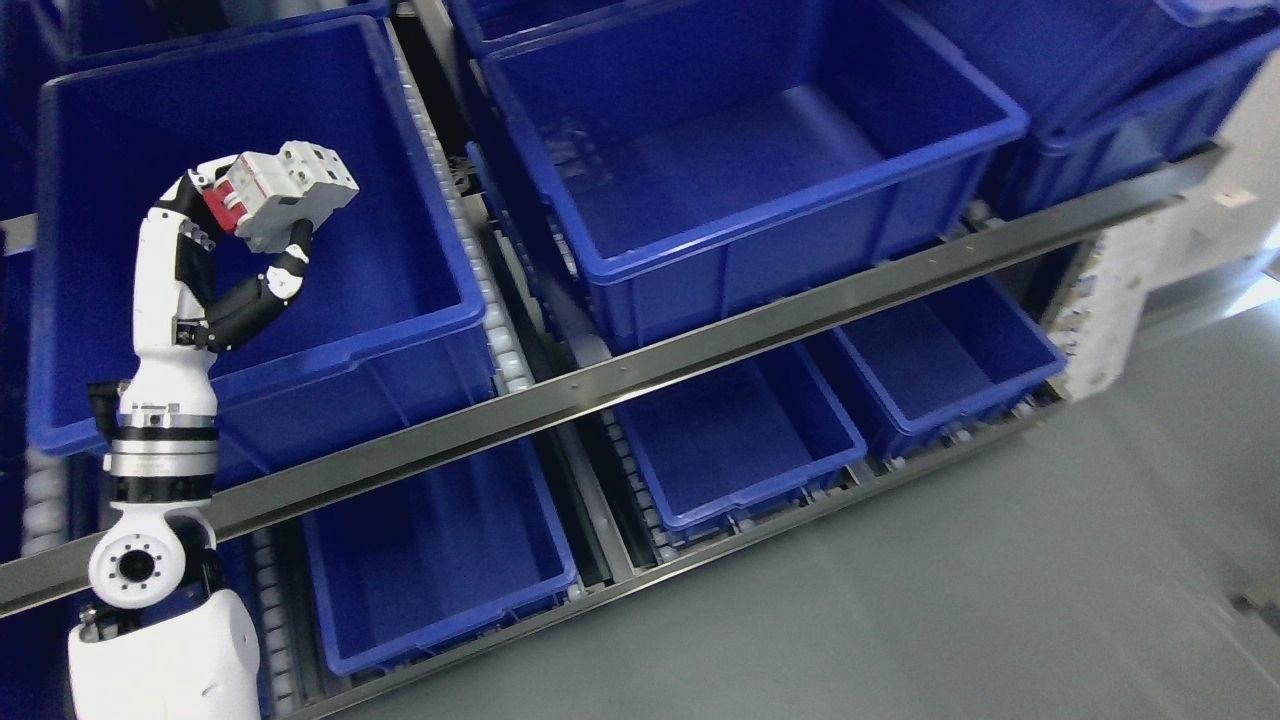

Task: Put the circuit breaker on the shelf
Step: 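Hold the breaker raised in the left hand while turning to the bins, then lower the left hand with the breaker into the upper blue bin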

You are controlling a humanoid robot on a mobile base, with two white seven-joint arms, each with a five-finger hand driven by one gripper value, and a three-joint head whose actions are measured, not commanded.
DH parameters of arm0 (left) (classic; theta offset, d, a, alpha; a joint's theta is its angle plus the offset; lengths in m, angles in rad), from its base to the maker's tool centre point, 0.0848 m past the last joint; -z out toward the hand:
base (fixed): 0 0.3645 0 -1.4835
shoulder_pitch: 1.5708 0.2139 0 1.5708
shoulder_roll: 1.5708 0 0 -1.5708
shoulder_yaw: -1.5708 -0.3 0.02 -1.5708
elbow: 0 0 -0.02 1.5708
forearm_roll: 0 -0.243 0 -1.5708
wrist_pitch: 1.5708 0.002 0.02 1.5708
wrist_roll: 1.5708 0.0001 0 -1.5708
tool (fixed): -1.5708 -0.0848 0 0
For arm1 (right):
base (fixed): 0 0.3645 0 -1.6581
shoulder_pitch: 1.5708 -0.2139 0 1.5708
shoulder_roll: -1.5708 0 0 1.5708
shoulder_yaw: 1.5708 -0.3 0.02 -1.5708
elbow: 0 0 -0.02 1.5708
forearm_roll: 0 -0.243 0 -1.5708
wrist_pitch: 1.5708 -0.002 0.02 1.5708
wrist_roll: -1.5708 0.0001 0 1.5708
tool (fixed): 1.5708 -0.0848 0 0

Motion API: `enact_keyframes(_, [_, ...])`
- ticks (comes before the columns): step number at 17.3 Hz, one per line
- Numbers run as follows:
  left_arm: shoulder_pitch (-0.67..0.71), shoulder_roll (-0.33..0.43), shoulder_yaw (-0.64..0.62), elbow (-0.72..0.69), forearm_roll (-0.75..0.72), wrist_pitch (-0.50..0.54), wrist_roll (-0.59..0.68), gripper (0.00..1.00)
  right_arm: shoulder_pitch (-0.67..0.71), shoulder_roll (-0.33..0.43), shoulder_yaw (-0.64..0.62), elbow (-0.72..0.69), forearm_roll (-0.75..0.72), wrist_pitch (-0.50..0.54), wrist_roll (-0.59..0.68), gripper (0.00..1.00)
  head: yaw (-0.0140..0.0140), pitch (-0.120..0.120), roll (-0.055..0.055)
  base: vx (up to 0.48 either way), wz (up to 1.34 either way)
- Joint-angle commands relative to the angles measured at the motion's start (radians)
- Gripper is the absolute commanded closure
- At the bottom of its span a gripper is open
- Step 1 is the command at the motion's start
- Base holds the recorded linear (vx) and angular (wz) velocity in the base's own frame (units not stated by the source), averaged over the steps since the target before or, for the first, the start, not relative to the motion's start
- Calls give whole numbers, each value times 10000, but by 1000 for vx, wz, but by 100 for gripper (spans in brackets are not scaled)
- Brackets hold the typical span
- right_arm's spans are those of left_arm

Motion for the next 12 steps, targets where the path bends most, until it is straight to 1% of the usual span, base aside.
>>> enact_keyframes(1, [-745,1732,-531,660,-719,1316,-71,89,3,-175,199,0,0,643,-7,0,0,0,0,170,721])
enact_keyframes(4, [-1633,2914,-1633,1899,-828,1762,-87,89,3,-175,199,0,0,643,-7,0,0,0,0,188,510])
enact_keyframes(5, [-1865,3100,-1910,2314,-828,1762,-132,89,3,-175,199,0,0,643,-7,0,0,0,0,238,343])
enact_keyframes(6, [-2140,3284,-2444,2986,-843,1762,-406,88,3,-175,199,0,0,643,-7,0,0,-1,0,219,247])
enact_keyframes(8, [-2419,3347,-3214,3772,-1057,1762,-822,88,3,-175,199,0,0,643,-7,0,0,-1,0,168,197])
enact_keyframes(12, [-2450,3209,-3783,4433,-2037,1778,-1251,88,3,-175,199,0,0,643,-7,0,0,-1,0,97,53])
